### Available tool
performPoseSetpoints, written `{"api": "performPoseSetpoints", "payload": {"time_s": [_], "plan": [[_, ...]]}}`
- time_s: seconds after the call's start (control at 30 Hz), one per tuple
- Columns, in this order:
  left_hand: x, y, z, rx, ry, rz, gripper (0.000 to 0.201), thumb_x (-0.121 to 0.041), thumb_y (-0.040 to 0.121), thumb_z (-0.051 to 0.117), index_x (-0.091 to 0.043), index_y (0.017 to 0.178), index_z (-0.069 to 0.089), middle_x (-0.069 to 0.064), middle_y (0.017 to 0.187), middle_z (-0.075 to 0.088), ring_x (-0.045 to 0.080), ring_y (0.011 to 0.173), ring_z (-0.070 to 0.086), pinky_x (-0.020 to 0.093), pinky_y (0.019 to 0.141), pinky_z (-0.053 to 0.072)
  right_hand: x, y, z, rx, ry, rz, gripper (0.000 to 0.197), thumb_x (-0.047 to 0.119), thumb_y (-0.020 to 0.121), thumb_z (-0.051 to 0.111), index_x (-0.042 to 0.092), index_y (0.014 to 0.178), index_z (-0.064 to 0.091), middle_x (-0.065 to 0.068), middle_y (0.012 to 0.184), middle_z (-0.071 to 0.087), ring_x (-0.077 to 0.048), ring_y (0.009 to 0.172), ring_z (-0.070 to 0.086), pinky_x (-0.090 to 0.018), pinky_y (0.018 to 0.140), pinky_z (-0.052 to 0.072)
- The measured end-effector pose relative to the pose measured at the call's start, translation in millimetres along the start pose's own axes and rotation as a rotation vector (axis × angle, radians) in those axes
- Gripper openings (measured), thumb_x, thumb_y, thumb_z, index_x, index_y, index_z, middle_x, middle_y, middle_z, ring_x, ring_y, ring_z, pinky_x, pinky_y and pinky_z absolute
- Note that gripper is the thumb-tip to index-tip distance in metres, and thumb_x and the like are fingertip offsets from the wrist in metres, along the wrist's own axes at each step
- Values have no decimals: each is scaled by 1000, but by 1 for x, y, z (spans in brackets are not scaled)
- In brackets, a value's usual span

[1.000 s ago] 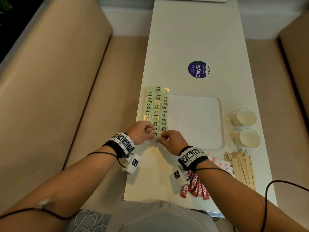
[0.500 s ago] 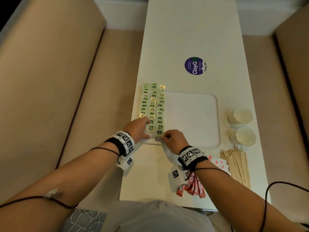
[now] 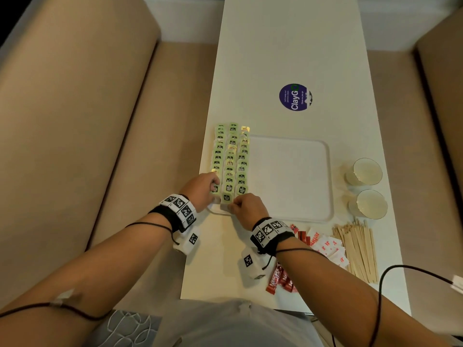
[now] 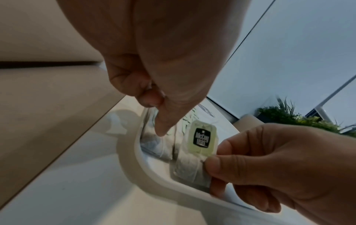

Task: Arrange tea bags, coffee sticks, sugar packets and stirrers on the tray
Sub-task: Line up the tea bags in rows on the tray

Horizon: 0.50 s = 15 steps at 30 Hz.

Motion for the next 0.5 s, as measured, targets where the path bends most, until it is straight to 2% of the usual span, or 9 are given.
{"api": "performPoseSetpoints", "payload": {"time_s": [0.07, 0.17, 0.27, 0.37, 0.43, 0.5], "plan": [[6, -2, 0, -14, -27, -19, 34, 0, 81, 71, -24, 102, 58, -5, 82, 55, 16, 72, 53, 31, 65, 47, 2, 1, 2, -6, -41, 9, 30, 31, 92, 65, 13, 68, 65, -4, 69, 63, -28, 71, 62, -35, 63, 50], [11, -6, 1, -25, -50, -26, 32, -4, 82, 74, -23, 104, 60, -3, 83, 57, 13, 65, 49, 32, 63, 47, 5, 2, 0, -40, -83, 43, 21, 33, 91, 64, 18, 77, 69, -3, 80, 70, -25, 75, 67, -36, 68, 57], [16, -9, 1, -66, -118, -51, 30, -5, 81, 76, -22, 102, 61, -3, 83, 58, 11, 61, 48, 27, 61, 44, 5, 0, -6, -89, -80, 67, 20, 38, 86, 67, 23, 79, 58, 2, 83, 67, -22, 77, 64, -33, 65, 53], [21, -10, -2, -143, -204, -110, 22, -2, 83, 70, -18, 96, 62, -3, 79, 57, 13, 66, 50, 23, 59, 43, -1, -3, -18, -157, -1, 52, 23, 41, 90, 67, 23, 101, 58, 5, 91, 65, -20, 83, 63, -33, 72, 50], [24, -12, -4, -174, -245, -166, 18, -8, 82, 72, -17, 94, 61, -4, 80, 57, 12, 67, 52, 21, 59, 41, -8, -3, -29, -220, 62, 53, 30, 35, 95, 62, 18, 119, 57, -1, 103, 68, -22, 94, 65, -36, 83, 53], [26, -11, -2, -176, -257, -209, 21, -17, 81, 77, -17, 94, 60, -4, 82, 58, 11, 70, 54, 23, 60, 41, -19, 0, -37, -262, 123, 93, 36, 29, 98, 60, 13, 129, 57, -8, 117, 69, -25, 106, 65, -36, 92, 52]]}}
Point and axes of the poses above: each hand's wrist, its own y-axis towards the middle knuckle, its own z-axis out of the palm, x = y × z, the point moved 5 cm from there along y, towards the middle knuckle
